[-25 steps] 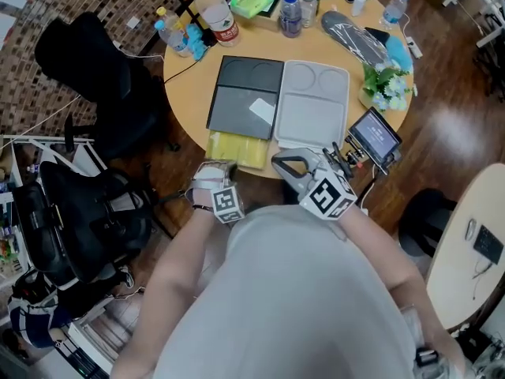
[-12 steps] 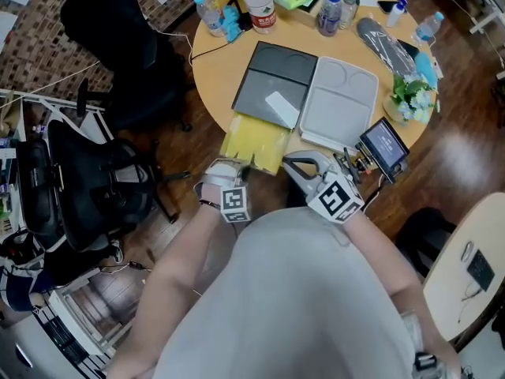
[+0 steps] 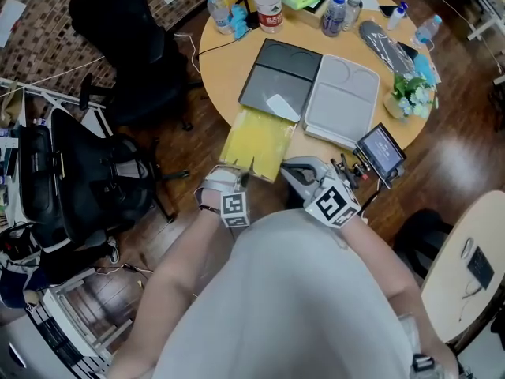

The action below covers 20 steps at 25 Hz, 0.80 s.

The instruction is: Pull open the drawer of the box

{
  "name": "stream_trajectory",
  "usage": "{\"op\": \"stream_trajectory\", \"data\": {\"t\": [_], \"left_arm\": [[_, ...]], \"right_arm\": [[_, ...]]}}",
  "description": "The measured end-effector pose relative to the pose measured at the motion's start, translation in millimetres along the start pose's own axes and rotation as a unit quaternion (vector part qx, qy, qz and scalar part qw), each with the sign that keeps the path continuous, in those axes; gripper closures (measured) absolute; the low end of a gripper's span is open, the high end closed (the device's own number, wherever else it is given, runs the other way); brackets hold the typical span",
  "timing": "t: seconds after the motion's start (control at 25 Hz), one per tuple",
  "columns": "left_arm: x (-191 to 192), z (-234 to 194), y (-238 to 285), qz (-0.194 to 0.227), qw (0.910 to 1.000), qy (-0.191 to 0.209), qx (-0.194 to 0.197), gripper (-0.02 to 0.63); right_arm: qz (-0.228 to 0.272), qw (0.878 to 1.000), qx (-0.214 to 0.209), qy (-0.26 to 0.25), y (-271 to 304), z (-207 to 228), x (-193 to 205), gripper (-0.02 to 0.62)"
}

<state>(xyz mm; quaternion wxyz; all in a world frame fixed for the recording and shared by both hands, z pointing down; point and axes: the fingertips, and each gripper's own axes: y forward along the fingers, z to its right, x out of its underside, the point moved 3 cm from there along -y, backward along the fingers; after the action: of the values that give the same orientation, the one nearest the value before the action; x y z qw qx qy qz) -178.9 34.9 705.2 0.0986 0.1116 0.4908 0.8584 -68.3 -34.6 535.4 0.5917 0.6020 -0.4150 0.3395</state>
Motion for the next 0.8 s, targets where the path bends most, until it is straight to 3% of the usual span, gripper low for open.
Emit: {"op": "stream_trajectory", "data": {"t": [0.2, 0.48, 0.64, 0.8], "left_arm": [[1, 8, 4, -0.002, 0.9999, 0.001, 0.011, 0.558], [4, 9, 8, -0.003, 0.9993, -0.036, 0.012, 0.543], [3, 9, -3, 0.017, 0.9965, -0.082, 0.000, 0.537], [0, 14, -29, 0.055, 0.9860, -0.156, -0.017, 0.534]], "right_arm": [[0.010, 1.000, 0.008, 0.007, -4, -14, 0, 0.592], [-0.004, 1.000, 0.029, 0.001, -17, -21, 0, 0.592], [0.005, 0.999, 0.041, 0.006, -22, -25, 0, 0.592], [0.013, 0.999, 0.041, 0.005, -23, -39, -4, 0.592]]}}
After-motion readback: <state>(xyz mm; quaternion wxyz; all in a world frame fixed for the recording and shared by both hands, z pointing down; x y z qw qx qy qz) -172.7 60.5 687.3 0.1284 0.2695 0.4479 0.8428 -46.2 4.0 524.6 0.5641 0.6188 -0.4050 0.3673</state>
